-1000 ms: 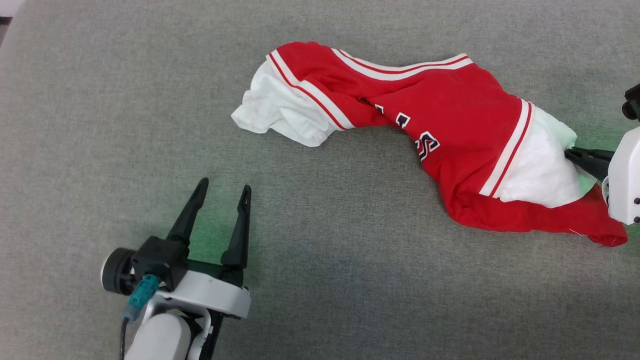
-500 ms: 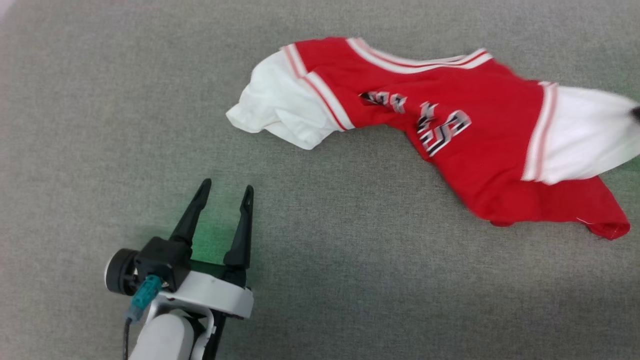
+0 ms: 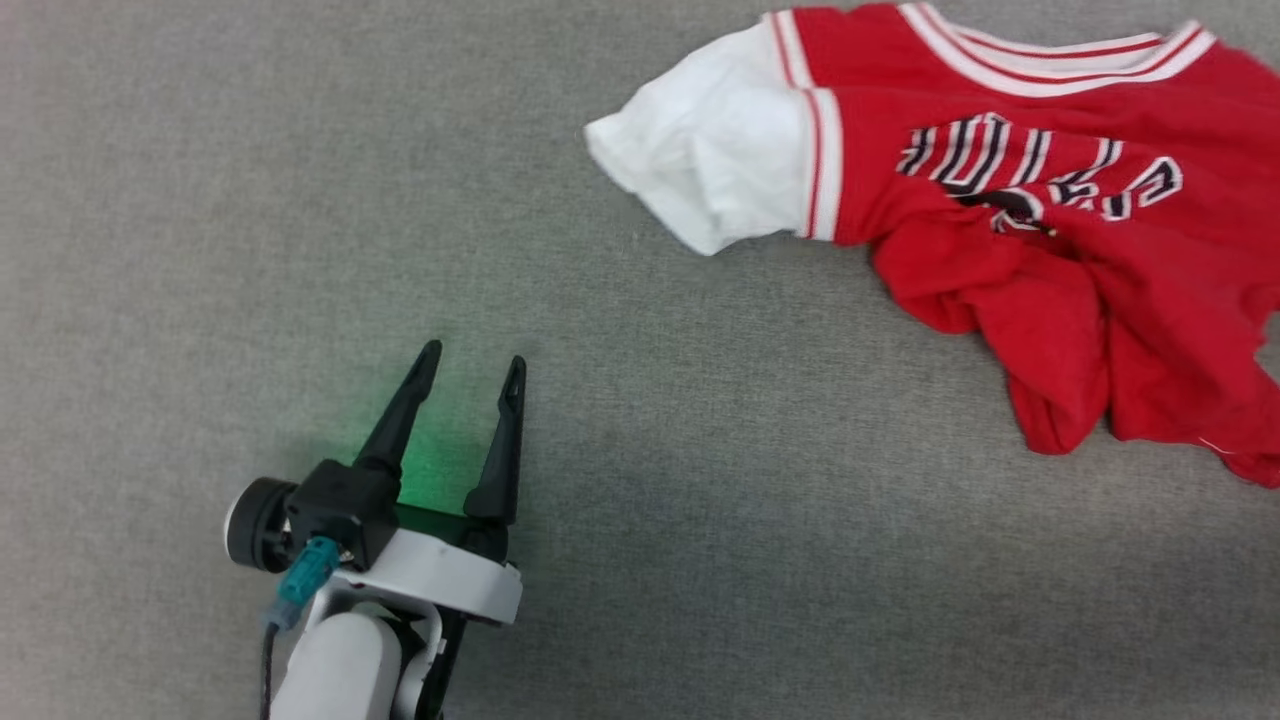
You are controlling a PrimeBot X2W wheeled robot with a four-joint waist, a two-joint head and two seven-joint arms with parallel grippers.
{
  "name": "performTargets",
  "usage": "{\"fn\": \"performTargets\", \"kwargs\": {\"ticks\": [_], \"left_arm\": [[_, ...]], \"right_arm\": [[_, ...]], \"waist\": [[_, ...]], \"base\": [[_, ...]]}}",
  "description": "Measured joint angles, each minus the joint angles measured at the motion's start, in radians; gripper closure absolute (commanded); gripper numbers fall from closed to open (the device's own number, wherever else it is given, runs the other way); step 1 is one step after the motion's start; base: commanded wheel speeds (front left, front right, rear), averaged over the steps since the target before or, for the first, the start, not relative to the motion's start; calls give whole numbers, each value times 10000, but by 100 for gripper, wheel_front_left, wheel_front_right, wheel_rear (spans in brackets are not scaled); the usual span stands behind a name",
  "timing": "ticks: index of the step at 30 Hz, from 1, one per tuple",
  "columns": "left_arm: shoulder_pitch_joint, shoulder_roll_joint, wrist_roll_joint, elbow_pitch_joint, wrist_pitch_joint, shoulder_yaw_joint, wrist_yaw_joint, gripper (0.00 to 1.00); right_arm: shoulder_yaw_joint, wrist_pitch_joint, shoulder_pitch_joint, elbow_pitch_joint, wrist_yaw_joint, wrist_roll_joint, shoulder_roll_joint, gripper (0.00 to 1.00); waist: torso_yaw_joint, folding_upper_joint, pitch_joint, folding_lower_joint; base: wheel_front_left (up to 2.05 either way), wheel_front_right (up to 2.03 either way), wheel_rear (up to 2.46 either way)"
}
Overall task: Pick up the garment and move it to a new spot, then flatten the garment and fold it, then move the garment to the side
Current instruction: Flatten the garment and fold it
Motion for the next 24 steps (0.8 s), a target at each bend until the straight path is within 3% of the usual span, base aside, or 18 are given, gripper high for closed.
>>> {"fn": "performTargets", "kwargs": {"ticks": [7,9,10,18,24], "left_arm": [[43,-102,100,38,0,182,-88,0],[51,-100,169,36,0,221,-121,0],[52,-98,211,35,0,234,-155,0],[155,140,240,-42,0,430,-337,0],[-73,807,299,-81,151,441,-510,0]], "right_arm": [[-303,-734,-290,1429,0,-424,644,100],[-360,-1116,-290,1603,0,-477,828,42],[-385,-1327,-288,1685,0,-499,882,0],[-608,-3618,403,1342,0,-633,1001,0],[-1170,-4349,1775,-481,0,-537,1241,0]], "waist": [[165,0,3,0],[152,0,-98,0],[139,0,-157,0],[-148,0,-760,0],[-663,0,-1126,0]], "base": [[0,0,0],[0,0,0],[0,0,0],[0,0,0],[0,0,0]]}}
